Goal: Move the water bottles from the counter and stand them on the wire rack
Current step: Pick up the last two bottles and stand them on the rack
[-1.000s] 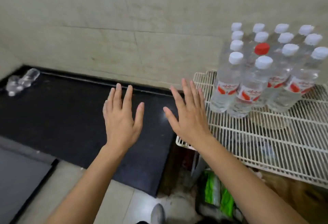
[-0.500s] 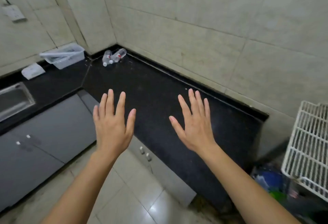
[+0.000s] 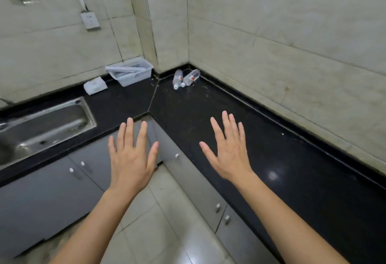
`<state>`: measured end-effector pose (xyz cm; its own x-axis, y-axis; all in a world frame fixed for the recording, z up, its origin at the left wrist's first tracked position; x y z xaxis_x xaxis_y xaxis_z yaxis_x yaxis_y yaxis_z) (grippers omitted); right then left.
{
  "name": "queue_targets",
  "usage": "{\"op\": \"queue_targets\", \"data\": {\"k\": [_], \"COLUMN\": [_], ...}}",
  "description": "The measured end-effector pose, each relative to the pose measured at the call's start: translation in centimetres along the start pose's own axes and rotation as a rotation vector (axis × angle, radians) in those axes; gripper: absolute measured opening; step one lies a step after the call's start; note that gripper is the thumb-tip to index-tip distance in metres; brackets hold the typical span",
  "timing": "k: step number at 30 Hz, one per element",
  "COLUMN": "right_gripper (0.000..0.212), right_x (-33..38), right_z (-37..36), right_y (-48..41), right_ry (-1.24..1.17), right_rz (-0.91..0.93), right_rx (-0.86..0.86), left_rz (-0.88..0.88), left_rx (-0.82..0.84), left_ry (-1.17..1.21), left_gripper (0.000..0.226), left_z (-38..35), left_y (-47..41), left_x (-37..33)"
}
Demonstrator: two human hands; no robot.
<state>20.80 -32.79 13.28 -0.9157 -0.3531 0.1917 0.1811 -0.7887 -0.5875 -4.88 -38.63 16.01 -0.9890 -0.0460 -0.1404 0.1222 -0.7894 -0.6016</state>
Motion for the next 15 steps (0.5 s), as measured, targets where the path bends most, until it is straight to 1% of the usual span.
{"op": "queue_targets", "data": {"k": [6,10,13,15], "right_gripper": [0.073,0.074,0.075,0.076], "right_x": [0.0,-1.2,-2.4,-3.3], "right_z": [-8.1,-14.5,-18.5,-20.5], "right_y": [-7.6,-14.7,-21.4,-26.1], "right_ry": [-0.015,-0.032,-0.054,-0.052], "right_rz": [0.000,-0.025,-0.051,-0.051], "right_rx": [-0.021,-0.016,0.003,-0.012], "left_rz": [-0.129,-0.173,-0.166,-0.211], "left_rx": [0.016,0.008,0.019,0.023], "left_ry": [0.015,0.013,0.034,0.037], "left_gripper": [0.065,0.065,0.066,0.066], "left_z": [-7.0,-12.9,-16.5,-18.7], "left_y": [-8.4,-17.5,-25.0,-29.5], "left_x": [2.6,4.0,4.6,5.0]}}
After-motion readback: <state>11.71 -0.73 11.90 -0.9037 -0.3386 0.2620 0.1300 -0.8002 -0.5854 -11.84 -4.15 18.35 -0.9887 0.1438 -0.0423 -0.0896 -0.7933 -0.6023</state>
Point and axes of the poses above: each hand's wrist, its own y-axis away from the middle knuckle, its own z-axis out of the back of the hand, x = y × z, the point moved 1 cm from there along -y, towards the middle knuckle, and after that the axes turned 10 degrees about -x, right-handed, at the moved point
